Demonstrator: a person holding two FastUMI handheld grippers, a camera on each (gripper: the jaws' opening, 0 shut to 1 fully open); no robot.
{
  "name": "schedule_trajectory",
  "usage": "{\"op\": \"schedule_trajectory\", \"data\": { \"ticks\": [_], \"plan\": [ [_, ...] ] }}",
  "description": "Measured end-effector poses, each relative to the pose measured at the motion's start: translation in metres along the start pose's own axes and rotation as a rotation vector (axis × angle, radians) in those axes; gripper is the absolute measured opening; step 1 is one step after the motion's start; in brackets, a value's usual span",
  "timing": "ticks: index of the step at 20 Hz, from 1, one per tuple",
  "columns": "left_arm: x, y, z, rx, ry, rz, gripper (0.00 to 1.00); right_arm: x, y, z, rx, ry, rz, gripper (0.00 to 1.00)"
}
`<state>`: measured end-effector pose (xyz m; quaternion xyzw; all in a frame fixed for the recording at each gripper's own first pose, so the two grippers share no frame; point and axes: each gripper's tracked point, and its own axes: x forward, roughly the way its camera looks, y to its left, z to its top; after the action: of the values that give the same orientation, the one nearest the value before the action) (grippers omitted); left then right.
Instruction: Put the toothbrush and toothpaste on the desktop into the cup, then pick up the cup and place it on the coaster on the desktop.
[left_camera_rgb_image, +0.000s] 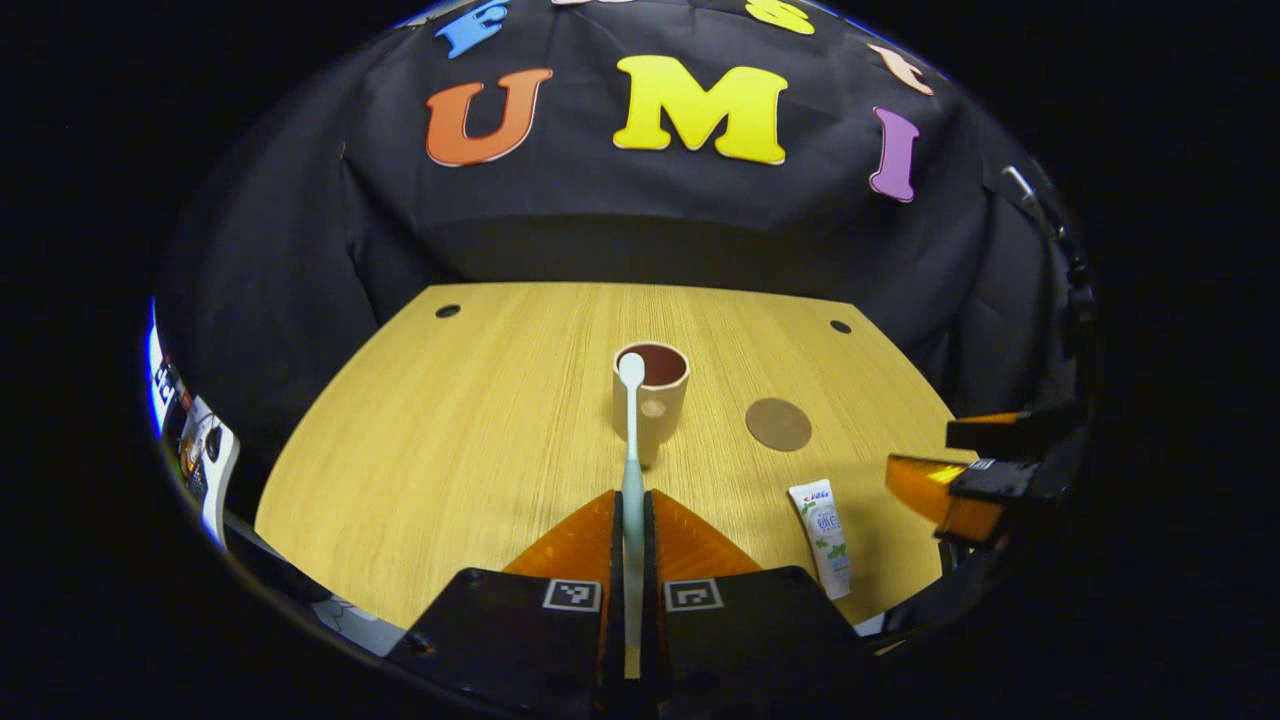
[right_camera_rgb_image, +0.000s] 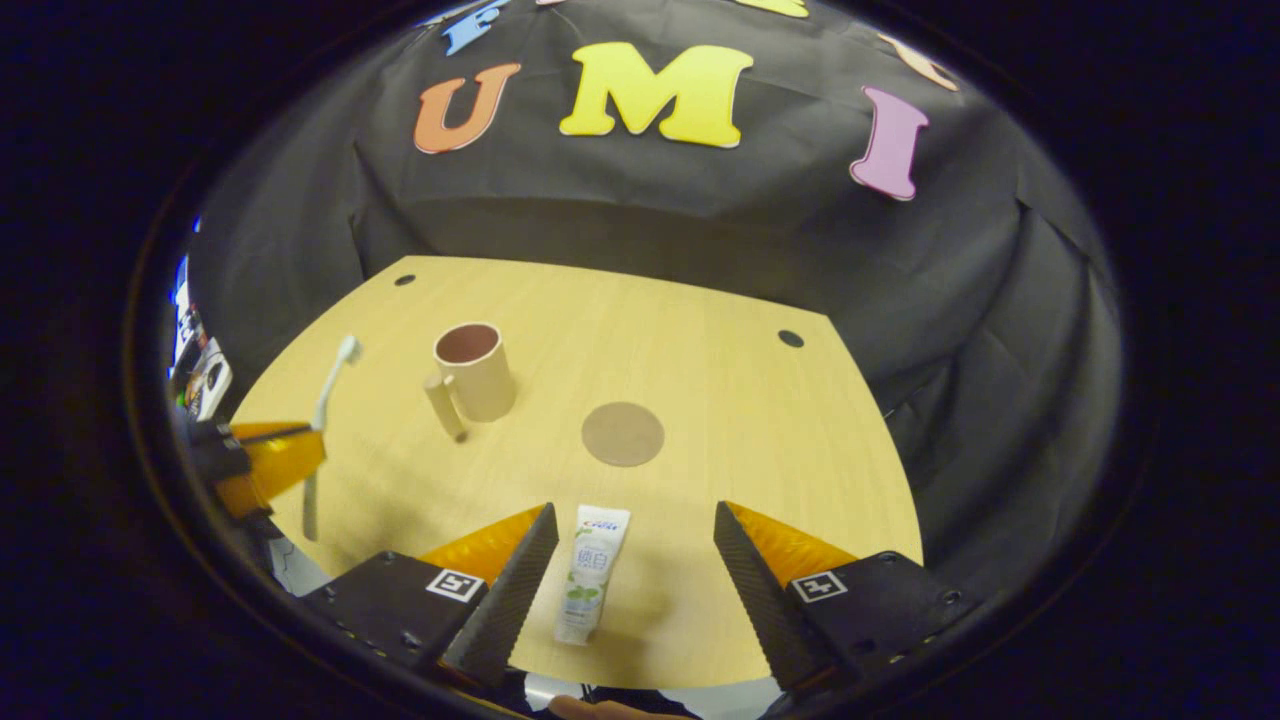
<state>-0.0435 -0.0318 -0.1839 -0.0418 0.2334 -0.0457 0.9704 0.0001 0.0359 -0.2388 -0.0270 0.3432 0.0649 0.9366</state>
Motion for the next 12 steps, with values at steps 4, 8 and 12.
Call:
{"op": "schedule_trajectory", "data": {
  "ticks": [4,8,12],
  "plan": [
    [-0.038,0.025,0.046,0.006,-0.108,0.064,0.09,0.034,0.011,-0.037,0.052,0.149,-0.004,0.95],
    [-0.07,0.05,0.077,-0.018,-0.194,0.13,0.09,0.055,0.017,-0.083,0.123,0.355,-0.036,0.93],
    [-0.098,0.067,0.105,-0.058,-0.246,0.171,0.08,0.062,0.023,-0.099,0.115,0.416,-0.04,0.76]
  ]
}}
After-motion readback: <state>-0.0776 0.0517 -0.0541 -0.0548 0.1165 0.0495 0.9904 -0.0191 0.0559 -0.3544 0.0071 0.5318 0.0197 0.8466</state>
